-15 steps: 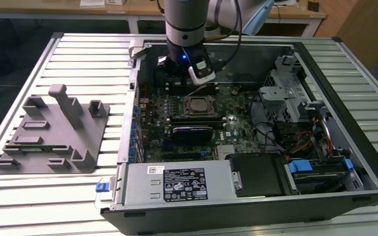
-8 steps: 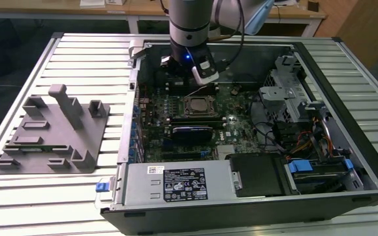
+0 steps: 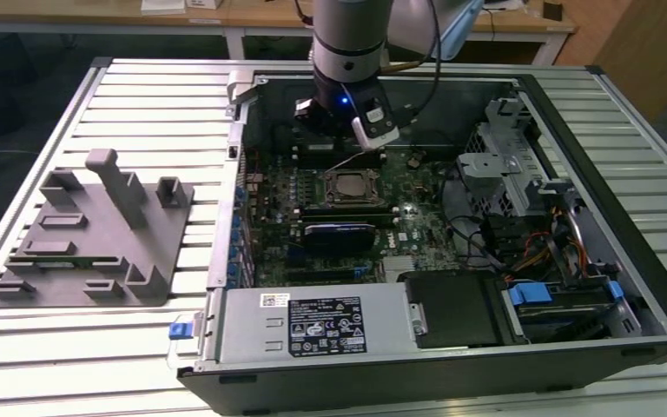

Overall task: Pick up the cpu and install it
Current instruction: 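Install the first cpu locking lever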

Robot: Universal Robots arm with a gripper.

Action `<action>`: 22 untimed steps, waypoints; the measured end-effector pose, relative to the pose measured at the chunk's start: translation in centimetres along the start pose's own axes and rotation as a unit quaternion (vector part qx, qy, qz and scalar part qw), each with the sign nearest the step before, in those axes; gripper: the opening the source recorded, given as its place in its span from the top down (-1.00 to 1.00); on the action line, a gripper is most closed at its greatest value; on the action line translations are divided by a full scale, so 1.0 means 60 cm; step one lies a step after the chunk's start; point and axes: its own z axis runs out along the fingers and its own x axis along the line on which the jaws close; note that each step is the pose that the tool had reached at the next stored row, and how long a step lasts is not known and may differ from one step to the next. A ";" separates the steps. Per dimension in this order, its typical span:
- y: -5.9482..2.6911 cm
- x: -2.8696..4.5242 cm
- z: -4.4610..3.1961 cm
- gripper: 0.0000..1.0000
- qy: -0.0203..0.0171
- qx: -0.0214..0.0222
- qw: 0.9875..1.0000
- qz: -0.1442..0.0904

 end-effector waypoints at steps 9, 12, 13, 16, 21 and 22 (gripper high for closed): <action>0.000 -0.006 0.002 0.79 -0.001 0.000 1.000 0.002; -0.001 -0.006 0.007 0.79 -0.002 0.000 1.000 0.006; -0.002 -0.006 0.008 0.79 -0.003 0.000 1.000 0.007; -0.002 -0.006 0.010 0.79 -0.004 0.000 1.000 0.008; -0.002 -0.006 0.010 0.79 -0.004 0.000 1.000 0.008; -0.002 -0.006 0.010 0.79 -0.004 0.000 1.000 0.008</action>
